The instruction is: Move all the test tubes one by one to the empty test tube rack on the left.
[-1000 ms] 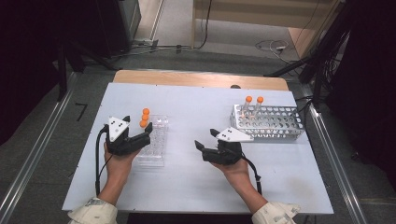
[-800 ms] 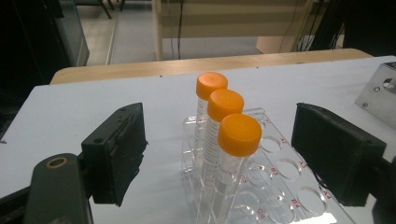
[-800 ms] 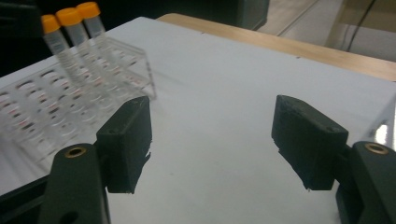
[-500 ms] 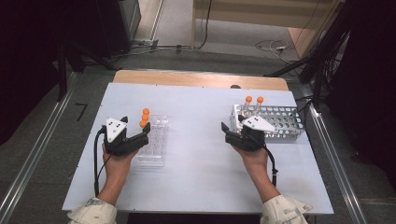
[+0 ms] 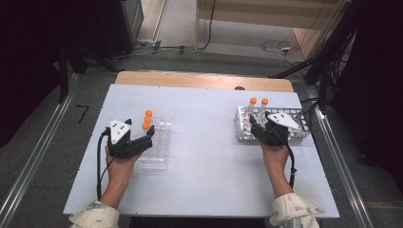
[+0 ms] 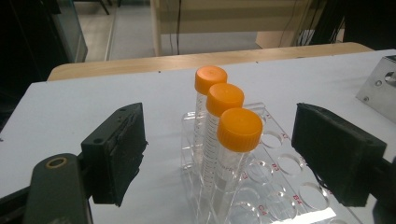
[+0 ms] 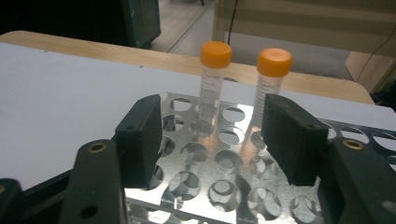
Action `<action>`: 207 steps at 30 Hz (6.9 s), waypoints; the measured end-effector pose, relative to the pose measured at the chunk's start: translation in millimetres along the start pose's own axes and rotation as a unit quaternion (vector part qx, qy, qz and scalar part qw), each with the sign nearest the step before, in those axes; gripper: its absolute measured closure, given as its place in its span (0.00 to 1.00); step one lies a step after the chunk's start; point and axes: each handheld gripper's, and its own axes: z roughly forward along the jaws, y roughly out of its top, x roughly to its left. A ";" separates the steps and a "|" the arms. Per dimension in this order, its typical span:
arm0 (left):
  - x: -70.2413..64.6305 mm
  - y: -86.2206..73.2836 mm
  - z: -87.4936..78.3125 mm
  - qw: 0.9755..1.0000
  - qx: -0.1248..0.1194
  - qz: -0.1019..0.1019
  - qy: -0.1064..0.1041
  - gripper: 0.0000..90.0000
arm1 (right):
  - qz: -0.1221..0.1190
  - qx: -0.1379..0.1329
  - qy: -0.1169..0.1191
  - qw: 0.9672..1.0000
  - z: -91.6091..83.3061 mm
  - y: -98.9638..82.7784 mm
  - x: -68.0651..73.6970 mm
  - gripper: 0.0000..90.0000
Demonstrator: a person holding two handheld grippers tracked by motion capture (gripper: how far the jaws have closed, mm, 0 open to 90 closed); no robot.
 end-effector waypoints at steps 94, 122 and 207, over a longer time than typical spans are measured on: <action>-26.5 10.4 -7.9 0.999 -0.020 0.015 -0.048 0.14 | -0.015 -0.015 0.106 0.994 -33.6 33.1 19.5 0.80; -48.0 12.0 -12.1 0.995 -0.015 0.015 -0.094 0.16 | -0.064 0.021 0.220 0.973 -21.2 12.0 101.8 0.80; -62.0 21.1 -21.8 0.981 -0.009 0.032 -0.192 0.78 | -0.106 0.089 0.291 0.947 -12.1 -25.2 166.8 0.20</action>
